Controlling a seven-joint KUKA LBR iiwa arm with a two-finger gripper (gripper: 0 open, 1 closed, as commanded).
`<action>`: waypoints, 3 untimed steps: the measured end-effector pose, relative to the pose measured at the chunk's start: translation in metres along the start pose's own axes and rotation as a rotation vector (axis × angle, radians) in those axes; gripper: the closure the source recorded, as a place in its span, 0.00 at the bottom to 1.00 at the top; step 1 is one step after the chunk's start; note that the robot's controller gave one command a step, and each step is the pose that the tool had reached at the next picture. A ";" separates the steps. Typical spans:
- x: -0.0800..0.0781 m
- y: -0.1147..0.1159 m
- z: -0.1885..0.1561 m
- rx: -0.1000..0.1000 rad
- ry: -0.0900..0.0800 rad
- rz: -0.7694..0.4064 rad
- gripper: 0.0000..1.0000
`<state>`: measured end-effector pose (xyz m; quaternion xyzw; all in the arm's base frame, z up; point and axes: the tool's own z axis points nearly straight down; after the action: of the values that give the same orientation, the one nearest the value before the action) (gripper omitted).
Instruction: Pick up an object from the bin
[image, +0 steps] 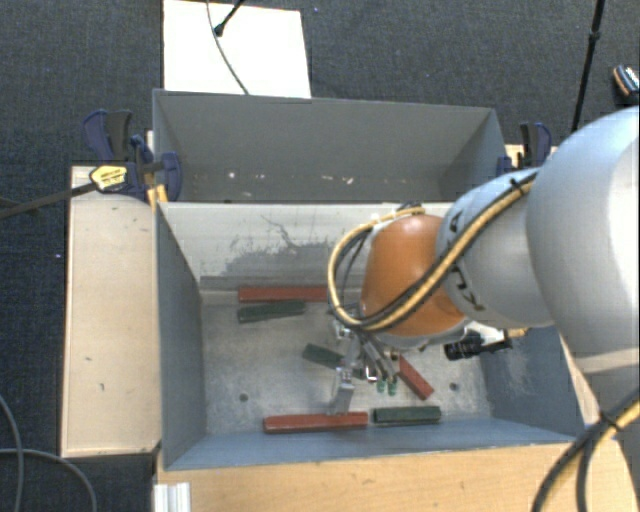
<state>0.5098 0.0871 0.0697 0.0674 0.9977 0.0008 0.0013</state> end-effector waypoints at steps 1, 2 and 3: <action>-0.001 0.000 0.000 -0.001 -0.001 0.006 0.00; -0.001 0.000 -0.001 -0.001 -0.002 0.011 0.00; -0.001 0.000 -0.001 -0.001 -0.003 0.013 1.00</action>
Offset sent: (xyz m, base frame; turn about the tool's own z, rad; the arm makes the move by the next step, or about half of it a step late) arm 0.0000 0.0000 0.0000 0.0000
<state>0.5113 0.0874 0.0706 0.0741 0.9972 0.0013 0.0027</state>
